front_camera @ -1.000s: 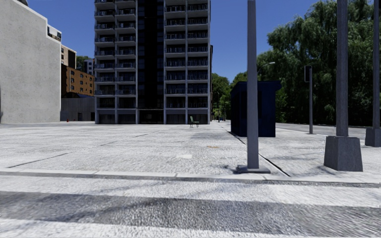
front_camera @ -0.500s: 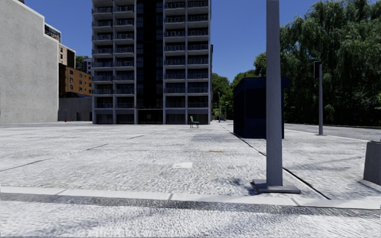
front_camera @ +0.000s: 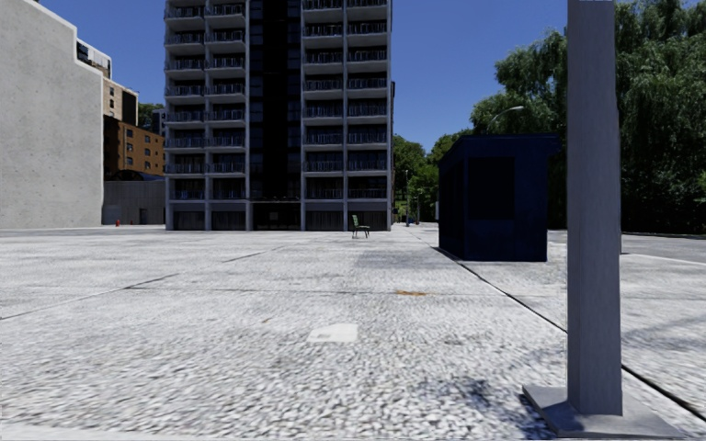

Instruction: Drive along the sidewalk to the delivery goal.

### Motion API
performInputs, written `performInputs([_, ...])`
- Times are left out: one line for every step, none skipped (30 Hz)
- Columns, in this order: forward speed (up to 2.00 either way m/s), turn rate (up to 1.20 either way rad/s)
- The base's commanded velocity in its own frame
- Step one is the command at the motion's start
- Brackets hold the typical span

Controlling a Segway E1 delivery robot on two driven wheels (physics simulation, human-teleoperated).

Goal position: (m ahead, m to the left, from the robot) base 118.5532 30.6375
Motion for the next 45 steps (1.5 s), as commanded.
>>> performInputs([1.57,0.0])
performInputs([1.57,0.0])
performInputs([1.57,0.0])
performInputs([1.57,0.0])
performInputs([1.57,0.0])
performInputs([1.57,0.0])
performInputs([1.57,0.0])
performInputs([1.57,0.0])
performInputs([1.57,-0.02])
performInputs([1.57,-0.03])
performInputs([1.57,-0.06])
performInputs([1.57,-0.1])
performInputs([1.57,-0.1])
performInputs([1.57,-0.12])
performInputs([1.57,-0.12])
performInputs([1.57,-0.12])
performInputs([1.57,-0.13])
performInputs([1.57,-0.13])
performInputs([1.57,-0.13])
performInputs([1.57,-0.13])
performInputs([1.57,-0.13])
performInputs([1.57,-0.13])
performInputs([1.57,-0.13])
performInputs([1.57,-0.14])
performInputs([1.57,-0.15])
performInputs([1.57,-0.15])
performInputs([1.57,-0.18])
performInputs([1.57,-0.21])
performInputs([1.57,-0.22])
performInputs([1.57,-0.23])
performInputs([1.57,-0.23])
performInputs([1.57,-0.23])
performInputs([1.57,-0.24])
performInputs([1.57,-0.24])
performInputs([1.57,-0.24])
performInputs([1.57,-0.24])
performInputs([1.57,-0.25])
performInputs([1.57,-0.26])
performInputs([1.57,-0.26])
performInputs([1.57,-0.26])
performInputs([1.57,-0.26])
performInputs([1.57,-0.26])
performInputs([1.57,-0.26])
performInputs([1.57,-0.26])
performInputs([1.57,-0.26])
